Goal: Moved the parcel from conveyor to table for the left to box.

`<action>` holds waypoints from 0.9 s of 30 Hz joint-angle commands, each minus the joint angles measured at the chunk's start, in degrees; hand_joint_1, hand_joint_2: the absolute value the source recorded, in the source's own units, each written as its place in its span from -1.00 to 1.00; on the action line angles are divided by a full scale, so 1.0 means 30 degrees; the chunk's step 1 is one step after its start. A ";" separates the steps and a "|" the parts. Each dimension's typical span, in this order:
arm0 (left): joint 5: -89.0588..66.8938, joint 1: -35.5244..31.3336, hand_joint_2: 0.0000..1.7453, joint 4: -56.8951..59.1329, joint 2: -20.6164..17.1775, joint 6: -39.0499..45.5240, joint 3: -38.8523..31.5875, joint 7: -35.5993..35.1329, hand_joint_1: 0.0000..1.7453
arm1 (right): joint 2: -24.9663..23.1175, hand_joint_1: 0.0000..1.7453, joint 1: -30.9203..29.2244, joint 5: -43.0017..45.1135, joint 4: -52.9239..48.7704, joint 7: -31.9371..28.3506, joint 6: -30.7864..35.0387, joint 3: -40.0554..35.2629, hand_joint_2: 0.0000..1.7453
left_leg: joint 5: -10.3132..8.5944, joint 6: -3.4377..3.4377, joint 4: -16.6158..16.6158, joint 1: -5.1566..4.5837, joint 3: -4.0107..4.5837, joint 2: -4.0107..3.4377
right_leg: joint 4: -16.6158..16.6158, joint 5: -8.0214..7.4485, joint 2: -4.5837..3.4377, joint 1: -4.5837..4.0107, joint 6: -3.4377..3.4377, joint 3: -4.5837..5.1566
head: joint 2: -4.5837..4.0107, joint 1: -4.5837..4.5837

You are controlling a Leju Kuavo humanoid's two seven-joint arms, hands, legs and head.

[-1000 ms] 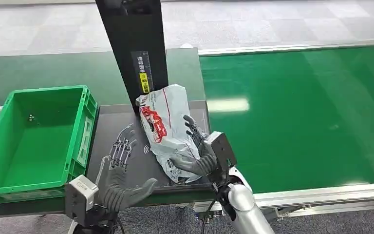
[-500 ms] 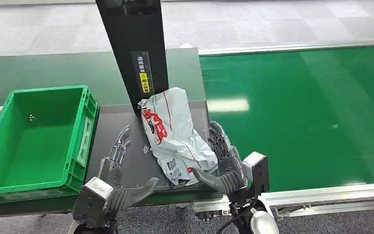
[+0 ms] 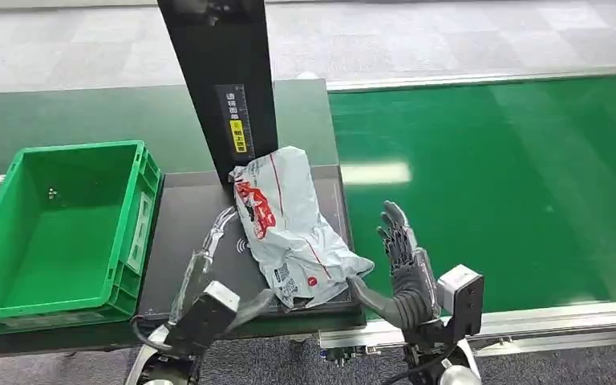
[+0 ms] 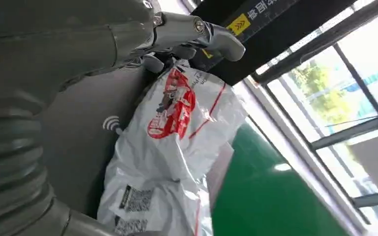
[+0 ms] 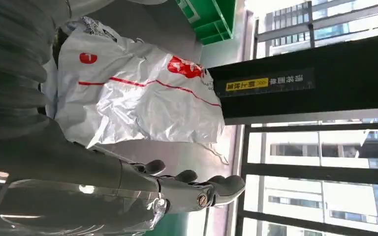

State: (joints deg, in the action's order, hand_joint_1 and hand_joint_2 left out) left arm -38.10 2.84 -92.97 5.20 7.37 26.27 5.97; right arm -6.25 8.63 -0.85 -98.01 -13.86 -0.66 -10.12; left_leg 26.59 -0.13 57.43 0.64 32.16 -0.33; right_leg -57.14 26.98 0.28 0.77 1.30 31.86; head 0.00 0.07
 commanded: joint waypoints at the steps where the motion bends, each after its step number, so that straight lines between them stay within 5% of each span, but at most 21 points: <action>1: -0.2988 -0.4815 1.00 0.6596 0.0378 0.0326 0.1535 -0.0824 -1.00 | -0.0290 -1.00 0.0407 -0.0004 -0.0344 -0.0196 -0.0626 0.0641 1.00 | -0.0043 0.0005 -0.0029 -0.0013 -0.0007 0.0124 | 0.0023 -0.0008 0.0112 0.0010 -0.0021 -0.0038 | 0.0000 -0.0007; 15: -0.3608 -0.7919 1.00 0.8479 0.0211 -0.0374 0.2734 -0.1118 -1.00 | -0.0063 -1.00 0.0546 0.0299 -0.0772 -0.0522 -0.1337 0.0619 1.00 | -0.0036 0.0011 -0.0039 -0.0009 -0.0028 0.0060 | 0.0036 -0.0022 0.0044 0.0004 -0.0031 -0.0042 | 0.0000 -0.0007; 27: -0.4273 -1.0224 1.00 1.5033 0.1534 -0.1787 0.6238 -0.1083 -1.00 | -0.0265 -1.00 -0.0896 0.0724 0.0646 -0.0550 -0.1550 0.0178 1.00 | -0.0037 0.0015 -0.0042 -0.0010 -0.0041 0.0029 | 0.0043 -0.0035 0.0016 0.0009 -0.0023 -0.0052 | 0.0000 0.0000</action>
State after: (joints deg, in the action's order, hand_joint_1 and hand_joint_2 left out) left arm -51.06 -22.56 -65.24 7.74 2.80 36.52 1.99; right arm -6.60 9.00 0.39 -100.69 -15.47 -5.68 -9.22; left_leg 26.55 -0.10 57.45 0.63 32.16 -0.33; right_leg -57.15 26.93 0.27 0.78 1.28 31.85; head 0.00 0.07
